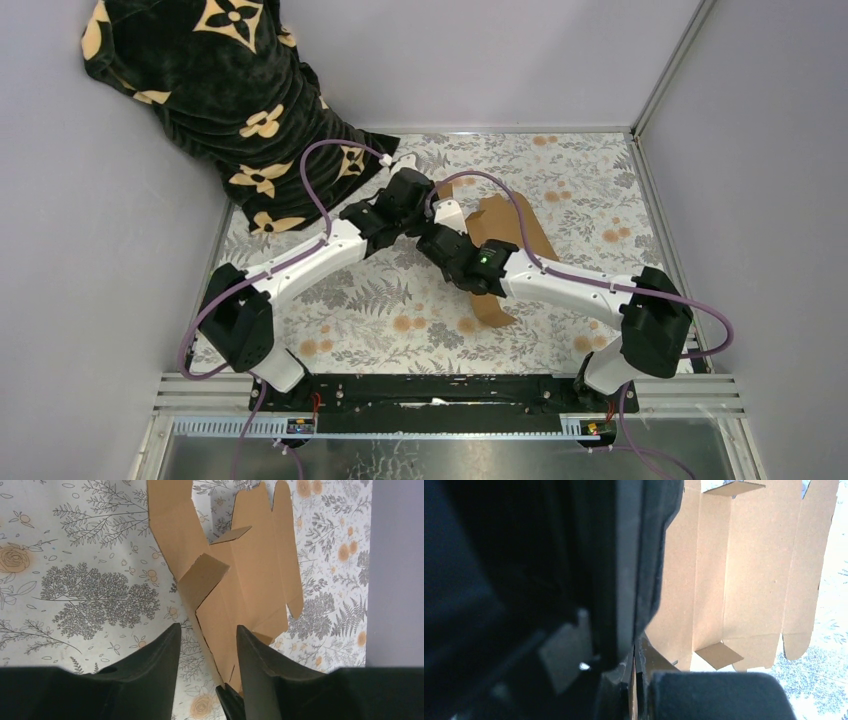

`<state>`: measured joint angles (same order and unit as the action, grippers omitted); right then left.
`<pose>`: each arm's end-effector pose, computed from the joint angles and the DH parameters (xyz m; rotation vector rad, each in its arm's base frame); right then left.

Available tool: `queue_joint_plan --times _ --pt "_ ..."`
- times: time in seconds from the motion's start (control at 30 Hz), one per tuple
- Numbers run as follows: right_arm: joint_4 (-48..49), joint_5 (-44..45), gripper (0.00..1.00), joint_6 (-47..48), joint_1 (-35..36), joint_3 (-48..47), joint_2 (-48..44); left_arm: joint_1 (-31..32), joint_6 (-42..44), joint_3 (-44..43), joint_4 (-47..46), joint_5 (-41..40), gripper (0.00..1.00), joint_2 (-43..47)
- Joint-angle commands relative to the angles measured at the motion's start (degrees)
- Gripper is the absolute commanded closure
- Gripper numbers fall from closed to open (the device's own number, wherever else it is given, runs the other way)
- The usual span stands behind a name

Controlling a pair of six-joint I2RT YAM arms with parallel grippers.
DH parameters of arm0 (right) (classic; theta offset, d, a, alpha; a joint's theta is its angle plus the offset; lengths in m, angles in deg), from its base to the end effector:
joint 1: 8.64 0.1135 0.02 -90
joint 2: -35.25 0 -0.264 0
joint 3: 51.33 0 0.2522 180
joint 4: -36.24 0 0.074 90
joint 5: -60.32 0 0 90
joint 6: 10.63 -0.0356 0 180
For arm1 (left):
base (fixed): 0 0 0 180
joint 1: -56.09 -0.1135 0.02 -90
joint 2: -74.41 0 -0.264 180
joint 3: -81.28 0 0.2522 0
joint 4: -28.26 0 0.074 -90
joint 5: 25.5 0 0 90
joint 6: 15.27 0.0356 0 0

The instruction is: Fold the paper box

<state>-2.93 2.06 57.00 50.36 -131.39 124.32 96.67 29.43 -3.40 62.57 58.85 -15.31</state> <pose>0.1882 0.2769 0.2603 -0.4740 2.2080 0.0752 0.2716 -0.2280 0.2860 -0.1514 2.3420 -0.6716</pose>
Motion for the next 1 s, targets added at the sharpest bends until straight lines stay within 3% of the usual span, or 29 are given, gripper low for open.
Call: queue_joint_plan --times 0.0,0.17,0.27,0.47,0.6,0.97 --pt "3.61 -2.73 1.0 -1.27 0.14 -6.23 1.01 5.81 -1.42 0.49 -3.77 -1.16 0.53 -0.4" --pt "1.58 -1.89 1.0 -2.53 0.0 -8.86 1.46 7.36 -1.96 0.36 -3.16 -3.48 0.58 -0.83" --pt "0.49 -2.38 1.0 -3.11 -0.29 -10.64 1.96 8.38 -2.13 1.92 -5.32 -5.08 0.51 0.63" --pt "0.98 -5.69 1.0 -3.86 -1.57 -11.6 0.59 9.04 -2.05 6.48 -10.0 -7.37 0.49 4.27" --pt "0.83 -7.61 1.0 -3.6 -1.87 -11.44 -1.45 9.02 -1.97 11.61 -15.43 -8.99 0.41 9.29" --pt "-0.14 -8.13 1.0 -4.1 -1.9 -4.25 -8.13 6.57 -0.09 8.52 -14.23 -7.65 0.29 12.83"
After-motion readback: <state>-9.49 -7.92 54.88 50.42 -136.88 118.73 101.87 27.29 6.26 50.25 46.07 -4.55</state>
